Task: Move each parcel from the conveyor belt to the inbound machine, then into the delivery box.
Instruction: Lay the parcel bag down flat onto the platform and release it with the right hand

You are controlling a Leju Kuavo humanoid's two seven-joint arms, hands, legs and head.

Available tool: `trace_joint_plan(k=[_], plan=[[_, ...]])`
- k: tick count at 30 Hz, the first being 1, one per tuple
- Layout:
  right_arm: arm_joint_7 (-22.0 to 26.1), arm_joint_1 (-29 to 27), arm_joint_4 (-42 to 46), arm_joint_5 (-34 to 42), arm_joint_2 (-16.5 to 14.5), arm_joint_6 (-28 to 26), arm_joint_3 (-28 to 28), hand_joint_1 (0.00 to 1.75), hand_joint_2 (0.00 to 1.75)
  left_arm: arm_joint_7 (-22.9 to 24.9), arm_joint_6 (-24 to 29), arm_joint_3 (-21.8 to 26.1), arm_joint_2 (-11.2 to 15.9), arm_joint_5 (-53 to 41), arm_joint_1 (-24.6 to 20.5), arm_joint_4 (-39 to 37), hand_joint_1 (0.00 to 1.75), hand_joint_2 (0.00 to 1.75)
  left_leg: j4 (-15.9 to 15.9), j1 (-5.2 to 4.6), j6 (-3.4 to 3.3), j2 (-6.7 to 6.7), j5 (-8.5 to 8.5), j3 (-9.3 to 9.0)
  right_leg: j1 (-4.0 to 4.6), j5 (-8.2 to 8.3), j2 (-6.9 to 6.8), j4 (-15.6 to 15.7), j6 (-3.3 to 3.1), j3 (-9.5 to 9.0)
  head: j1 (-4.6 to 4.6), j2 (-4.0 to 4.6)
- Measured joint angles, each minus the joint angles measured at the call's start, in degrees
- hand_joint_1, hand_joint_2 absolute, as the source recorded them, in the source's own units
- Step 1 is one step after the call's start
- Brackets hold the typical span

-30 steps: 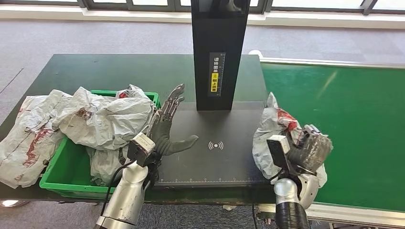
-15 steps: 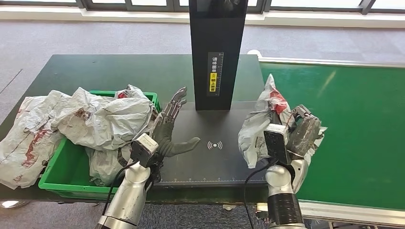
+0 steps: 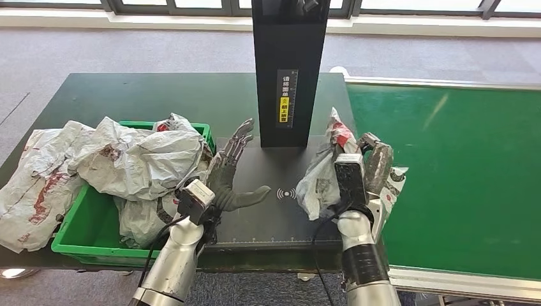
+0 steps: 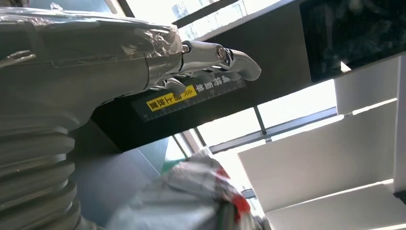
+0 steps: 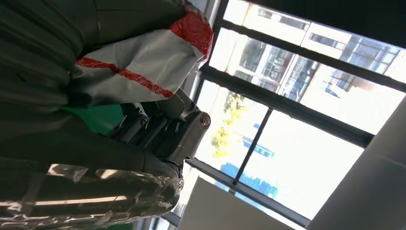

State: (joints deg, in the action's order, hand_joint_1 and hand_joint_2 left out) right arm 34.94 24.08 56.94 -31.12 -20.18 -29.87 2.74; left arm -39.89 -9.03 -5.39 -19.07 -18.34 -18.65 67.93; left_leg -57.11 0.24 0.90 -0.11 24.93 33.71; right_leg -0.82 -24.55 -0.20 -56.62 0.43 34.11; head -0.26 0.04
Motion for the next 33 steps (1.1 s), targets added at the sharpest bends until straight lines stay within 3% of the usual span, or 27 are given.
trace_joint_plan(k=[1,4,5,11,16,25,33], plan=[[-0.1,1.5,-2.7,1.0,-0.2,-0.1,-0.6,1.31,1.75,0.0,0.0,-0.3,0.0,0.1,-0.1,-0.3,0.0,1.75,0.0,0.0,0.01,0.01,-0.02,0.0,0.0,0.02,0.01,0.0,0.0,0.02,0.0,0.0],[-1.2,5.7,-10.6,3.8,-0.3,-0.2,-2.9,0.0,0.44,-0.1,0.1,-1.0,-0.1,0.4,-0.3,-1.0,0.0,1.75,0.0,0.01,0.02,0.01,-0.05,0.01,0.01,0.06,0.02,0.0,-0.01,0.04,0.0,0.0],[-1.7,6.7,-12.9,4.6,-0.3,-0.5,-4.0,0.0,0.0,-0.2,0.1,-1.3,-0.1,0.5,-0.4,-1.2,0.0,1.75,0.0,0.02,0.02,0.01,-0.06,0.0,0.02,0.06,0.02,0.0,-0.01,0.04,0.0,0.0],[-1.9,8.9,-20.6,5.3,-0.3,-2.9,-8.8,0.0,0.0,0.0,0.8,-2.2,-0.2,0.8,-0.7,-2.0,0.0,1.75,0.0,0.02,0.02,-0.03,-0.05,0.03,0.02,0.05,0.01,0.0,-0.01,0.06,0.0,0.0],[-1.7,8.9,-22.3,3.9,-0.3,-2.4,-8.9,0.0,0.0,0.0,1.2,-2.2,-0.2,0.8,-0.6,-2.0,0.0,1.75,0.0,0.02,0.02,-0.03,-0.04,0.05,0.01,0.05,0.0,0.0,0.0,0.06,0.0,-0.01],[3.3,8.5,-23.1,6.3,-0.3,-0.9,-8.9,0.0,0.0,-0.2,1.3,-2.2,-0.2,-0.2,-0.7,-2.4,0.0,1.75,0.0,0.02,0.02,0.0,-0.04,0.04,0.02,0.05,0.01,0.0,-0.01,0.1,0.0,0.0],[2.9,7.4,-22.3,4.0,-0.3,-2.4,-8.9,0.0,0.0,-0.2,1.3,-2.2,-0.2,-0.3,-0.7,-2.9,0.0,1.75,0.0,0.02,0.02,0.01,-0.04,0.05,0.01,0.05,0.03,0.0,-0.01,0.12,0.0,-0.01]])
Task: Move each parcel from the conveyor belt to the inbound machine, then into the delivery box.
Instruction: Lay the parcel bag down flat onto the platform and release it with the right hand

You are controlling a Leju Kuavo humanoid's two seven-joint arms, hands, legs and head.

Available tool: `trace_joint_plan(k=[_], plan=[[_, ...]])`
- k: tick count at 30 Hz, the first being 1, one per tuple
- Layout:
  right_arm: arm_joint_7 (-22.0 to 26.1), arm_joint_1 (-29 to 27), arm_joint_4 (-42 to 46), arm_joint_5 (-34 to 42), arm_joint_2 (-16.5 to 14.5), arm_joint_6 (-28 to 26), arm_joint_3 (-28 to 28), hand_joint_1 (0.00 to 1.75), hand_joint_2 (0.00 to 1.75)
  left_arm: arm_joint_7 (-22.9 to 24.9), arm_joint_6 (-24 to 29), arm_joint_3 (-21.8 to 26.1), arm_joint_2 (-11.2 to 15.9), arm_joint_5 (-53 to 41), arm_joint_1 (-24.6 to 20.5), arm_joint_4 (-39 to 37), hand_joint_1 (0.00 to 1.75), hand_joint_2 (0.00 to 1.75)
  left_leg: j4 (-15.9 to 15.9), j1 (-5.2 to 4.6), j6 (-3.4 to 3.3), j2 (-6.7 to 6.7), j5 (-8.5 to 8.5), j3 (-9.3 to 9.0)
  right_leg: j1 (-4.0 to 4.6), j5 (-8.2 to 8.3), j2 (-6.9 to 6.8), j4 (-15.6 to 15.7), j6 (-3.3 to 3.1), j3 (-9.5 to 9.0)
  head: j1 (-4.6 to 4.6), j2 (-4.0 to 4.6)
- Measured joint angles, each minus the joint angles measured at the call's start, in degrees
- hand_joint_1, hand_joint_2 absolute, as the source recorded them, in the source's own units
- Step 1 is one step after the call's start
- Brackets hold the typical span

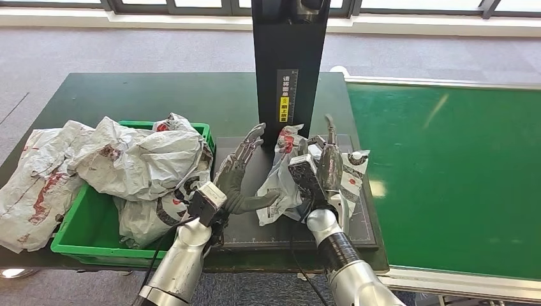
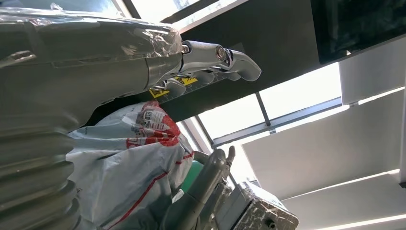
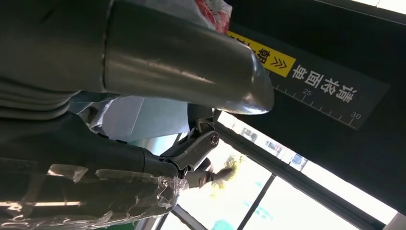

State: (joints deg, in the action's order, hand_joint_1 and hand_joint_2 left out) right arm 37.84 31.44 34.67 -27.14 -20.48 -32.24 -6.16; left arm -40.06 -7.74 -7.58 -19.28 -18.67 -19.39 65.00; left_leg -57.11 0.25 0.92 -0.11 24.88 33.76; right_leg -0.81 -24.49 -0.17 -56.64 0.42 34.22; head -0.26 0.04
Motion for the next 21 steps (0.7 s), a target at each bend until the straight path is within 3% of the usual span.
trace_joint_plan(k=[6,9,16,21], plan=[[0.7,-2.0,3.2,-3.2,0.0,-4.8,0.0,0.0,0.0,0.0,0.1,0.0,0.0,-0.2,0.0,-0.4,0.0,1.75,0.0,0.0,0.0,-0.02,0.0,0.0,0.0,0.0,-0.02,0.0,0.0,0.0,0.0,0.01],[-0.2,-4.9,8.4,-8.9,0.0,-7.4,0.1,0.0,0.0,0.0,0.5,0.0,0.0,-0.6,0.0,-0.4,0.0,1.75,0.0,0.0,0.0,-0.03,0.01,0.01,0.0,0.0,0.0,0.0,0.0,0.01,0.0,0.0],[-14.4,-7.7,13.7,-25.8,0.1,-7.5,0.4,0.0,0.0,0.0,1.1,0.0,0.0,-1.6,0.0,-0.2,0.0,1.75,0.0,0.0,0.0,-0.01,0.01,0.02,0.0,0.0,0.02,0.0,-0.01,0.04,0.01,0.01],[-7.0,-9.8,20.0,-25.8,0.3,-7.8,2.4,0.0,0.0,0.0,1.1,0.0,0.0,-2.1,0.0,0.2,0.0,1.75,0.0,0.0,-0.01,-0.04,-0.02,0.03,0.0,0.01,-0.03,0.0,0.0,0.02,0.0,0.0]])
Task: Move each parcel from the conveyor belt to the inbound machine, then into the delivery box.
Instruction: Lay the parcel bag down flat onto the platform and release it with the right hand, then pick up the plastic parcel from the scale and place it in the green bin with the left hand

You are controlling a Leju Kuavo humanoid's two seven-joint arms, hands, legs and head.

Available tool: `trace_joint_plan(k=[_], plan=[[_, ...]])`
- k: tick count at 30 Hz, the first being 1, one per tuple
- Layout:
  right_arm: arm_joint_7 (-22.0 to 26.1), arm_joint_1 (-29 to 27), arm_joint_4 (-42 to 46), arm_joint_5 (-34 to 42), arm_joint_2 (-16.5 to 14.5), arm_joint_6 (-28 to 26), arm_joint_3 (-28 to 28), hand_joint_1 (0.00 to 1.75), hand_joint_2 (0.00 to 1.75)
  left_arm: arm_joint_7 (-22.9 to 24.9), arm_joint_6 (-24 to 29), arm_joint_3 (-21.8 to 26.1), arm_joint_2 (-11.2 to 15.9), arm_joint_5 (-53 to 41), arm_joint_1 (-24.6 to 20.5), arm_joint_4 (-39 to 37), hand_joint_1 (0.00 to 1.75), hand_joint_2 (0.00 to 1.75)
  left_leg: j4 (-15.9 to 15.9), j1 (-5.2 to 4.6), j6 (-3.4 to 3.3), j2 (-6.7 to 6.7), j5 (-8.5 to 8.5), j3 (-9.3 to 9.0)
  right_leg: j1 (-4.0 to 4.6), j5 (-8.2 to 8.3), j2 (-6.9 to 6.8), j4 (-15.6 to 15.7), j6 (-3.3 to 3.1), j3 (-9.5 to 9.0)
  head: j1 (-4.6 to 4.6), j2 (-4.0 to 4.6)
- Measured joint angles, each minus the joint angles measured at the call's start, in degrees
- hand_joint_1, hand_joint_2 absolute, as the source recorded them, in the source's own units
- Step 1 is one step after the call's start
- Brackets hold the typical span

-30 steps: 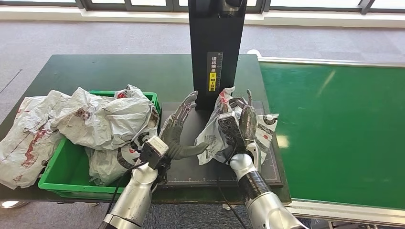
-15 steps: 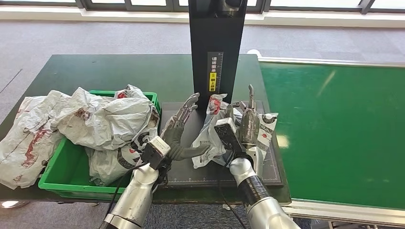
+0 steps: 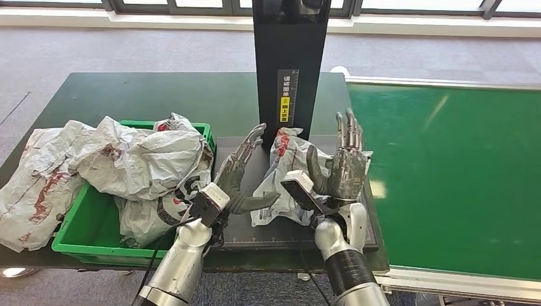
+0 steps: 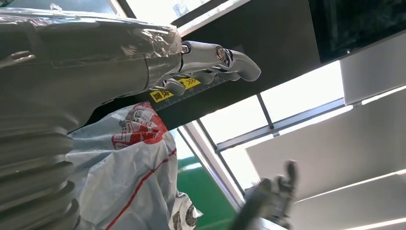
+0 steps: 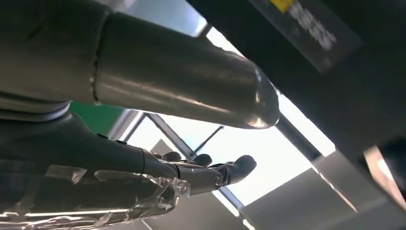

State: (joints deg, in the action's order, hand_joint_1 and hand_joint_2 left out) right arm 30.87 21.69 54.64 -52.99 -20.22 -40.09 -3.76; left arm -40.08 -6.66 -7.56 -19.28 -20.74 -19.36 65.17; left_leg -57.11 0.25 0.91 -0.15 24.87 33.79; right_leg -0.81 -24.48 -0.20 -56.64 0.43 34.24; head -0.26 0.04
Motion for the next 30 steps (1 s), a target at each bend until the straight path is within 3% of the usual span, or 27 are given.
trace_joint_plan(k=[4,7,12,16,23,30], plan=[[4.8,-2.0,7.8,3.0,0.5,0.0,1.3,0.0,0.0,0.0,1.0,0.0,0.0,-0.5,0.0,0.0,0.0,1.75,0.0,-0.03,0.0,0.08,0.01,0.01,-0.02,0.01,0.09,0.0,0.01,0.07,0.0,0.0],[8.5,-4.6,19.4,7.1,1.1,-0.1,2.2,0.0,0.0,1.0,3.3,-0.7,0.0,-1.8,-0.1,0.3,0.0,1.75,0.0,-0.04,0.0,0.02,0.02,0.06,-0.03,0.0,0.03,0.0,0.01,0.11,-0.01,0.01],[9.3,-9.0,38.3,11.4,2.0,-0.1,3.3,0.0,0.0,5.1,8.5,-5.3,-0.2,-3.3,-1.4,0.3,0.0,1.75,0.0,-0.07,-0.03,0.07,0.06,0.08,-0.06,0.0,0.1,0.0,0.02,0.17,-0.02,-0.01],[9.4,-11.1,49.3,13.7,2.4,-0.1,3.6,0.0,0.0,10.4,12.7,-10.9,-1.0,-2.9,-4.9,-2.3,0.0,1.75,0.0,-0.08,-0.04,0.11,0.07,0.09,-0.06,0.03,0.1,0.1,0.05,0.18,-0.01,-0.01],[9.3,-12.6,57.9,14.8,2.6,0.0,3.6,0.0,0.0,15.3,17.8,-17.5,-1.8,-3.4,-10.0,-9.0,0.0,1.75,0.0,-0.07,-0.02,0.28,0.03,0.03,-0.05,0.09,0.25,0.1,0.09,0.18,-0.01,0.0],[9.2,-13.3,61.3,15.4,2.7,0.0,3.7,0.0,0.0,27.8,28.3,-28.7,-1.8,-7.7,-16.3,-21.8,0.0,1.75,0.0,-0.07,-0.02,0.36,0.02,0.02,-0.06,0.15,0.36,0.0,0.06,0.18,-0.01,0.0]])
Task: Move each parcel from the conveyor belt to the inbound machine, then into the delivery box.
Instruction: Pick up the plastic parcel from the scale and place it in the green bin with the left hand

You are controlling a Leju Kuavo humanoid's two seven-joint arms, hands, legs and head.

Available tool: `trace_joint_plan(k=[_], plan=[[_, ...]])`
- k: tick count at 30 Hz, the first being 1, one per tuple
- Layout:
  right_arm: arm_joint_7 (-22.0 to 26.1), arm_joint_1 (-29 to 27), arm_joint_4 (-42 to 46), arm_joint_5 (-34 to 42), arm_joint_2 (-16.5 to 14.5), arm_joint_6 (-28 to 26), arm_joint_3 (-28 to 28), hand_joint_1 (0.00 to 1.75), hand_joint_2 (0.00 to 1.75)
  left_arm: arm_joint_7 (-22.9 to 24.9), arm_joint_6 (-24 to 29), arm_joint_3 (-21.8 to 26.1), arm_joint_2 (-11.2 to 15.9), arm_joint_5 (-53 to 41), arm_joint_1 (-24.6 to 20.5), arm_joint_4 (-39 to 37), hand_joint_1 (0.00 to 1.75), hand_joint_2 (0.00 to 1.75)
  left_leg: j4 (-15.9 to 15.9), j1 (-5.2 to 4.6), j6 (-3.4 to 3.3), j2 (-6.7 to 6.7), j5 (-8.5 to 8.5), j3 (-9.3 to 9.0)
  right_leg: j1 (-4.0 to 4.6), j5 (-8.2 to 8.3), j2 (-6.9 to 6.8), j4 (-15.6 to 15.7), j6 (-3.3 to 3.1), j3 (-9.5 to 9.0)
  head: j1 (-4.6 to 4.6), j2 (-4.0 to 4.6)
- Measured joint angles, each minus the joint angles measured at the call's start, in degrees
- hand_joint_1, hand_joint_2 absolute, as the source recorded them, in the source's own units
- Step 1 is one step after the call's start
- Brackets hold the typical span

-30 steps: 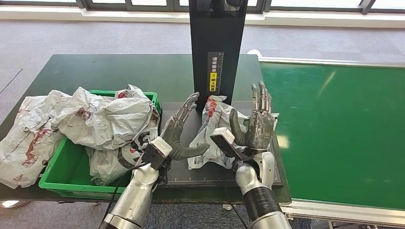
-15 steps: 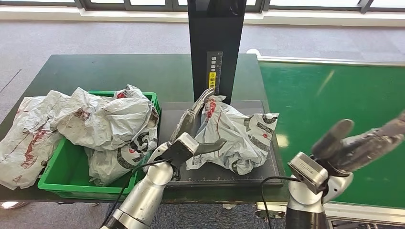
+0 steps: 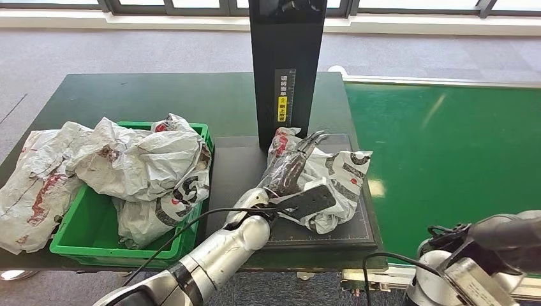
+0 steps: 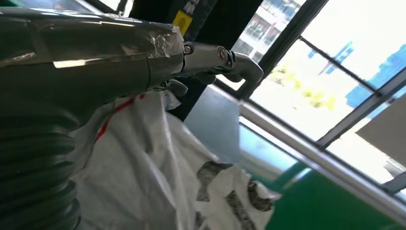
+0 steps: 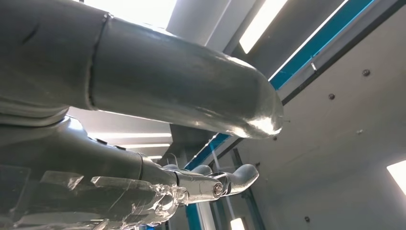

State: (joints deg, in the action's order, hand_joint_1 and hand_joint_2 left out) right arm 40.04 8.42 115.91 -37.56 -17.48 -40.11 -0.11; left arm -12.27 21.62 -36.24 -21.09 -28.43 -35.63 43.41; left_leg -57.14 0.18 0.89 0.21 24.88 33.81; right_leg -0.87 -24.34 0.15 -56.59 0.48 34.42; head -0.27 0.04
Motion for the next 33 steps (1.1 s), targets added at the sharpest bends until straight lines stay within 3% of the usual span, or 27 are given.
trace_joint_plan(k=[8,14,18,29,33], plan=[[0.0,-0.1,0.8,0.1,0.0,0.0,0.0,0.0,0.0,17.3,-2.6,-15.5,0.0,-5.7,-4.0,-9.8,0.0,1.75,0.0,0.0,0.0,-0.01,0.01,0.01,0.0,0.0,0.01,0.0,0.0,-0.01,-0.01,-0.01],[0.0,-0.3,1.2,0.2,0.0,0.0,0.0,0.0,0.0,22.9,-5.2,-23.3,0.0,-8.0,-5.6,-14.4,0.0,1.75,0.0,0.01,0.0,-0.01,0.01,0.01,0.01,0.0,0.01,0.0,0.0,-0.02,-0.01,0.0],[0.0,-0.3,1.3,0.2,0.0,0.1,0.0,0.0,0.0,23.7,-5.6,-25.8,0.0,-8.5,-6.3,-16.0,1.75,1.75,0.0,0.01,0.0,-0.01,0.0,0.0,0.01,0.0,0.0,0.0,0.0,-0.02,-0.01,-0.01],[0.0,-0.5,1.4,0.2,0.0,0.1,0.0,0.0,0.0,28.3,-5.6,-29.8,0.0,-11.5,-7.8,-18.1,1.75,1.75,0.0,0.01,0.0,-0.01,0.0,-0.01,0.01,0.0,0.0,0.0,0.0,-0.05,-0.01,0.0],[0.0,-0.5,1.4,-0.1,0.0,0.1,0.0,0.0,0.0,31.4,-1.3,-30.7,0.0,-14.4,-8.1,-18.7,1.75,1.75,0.0,0.01,0.0,-0.01,0.0,-0.01,0.01,0.0,0.0,0.0,0.0,-0.04,0.0,-0.01]])
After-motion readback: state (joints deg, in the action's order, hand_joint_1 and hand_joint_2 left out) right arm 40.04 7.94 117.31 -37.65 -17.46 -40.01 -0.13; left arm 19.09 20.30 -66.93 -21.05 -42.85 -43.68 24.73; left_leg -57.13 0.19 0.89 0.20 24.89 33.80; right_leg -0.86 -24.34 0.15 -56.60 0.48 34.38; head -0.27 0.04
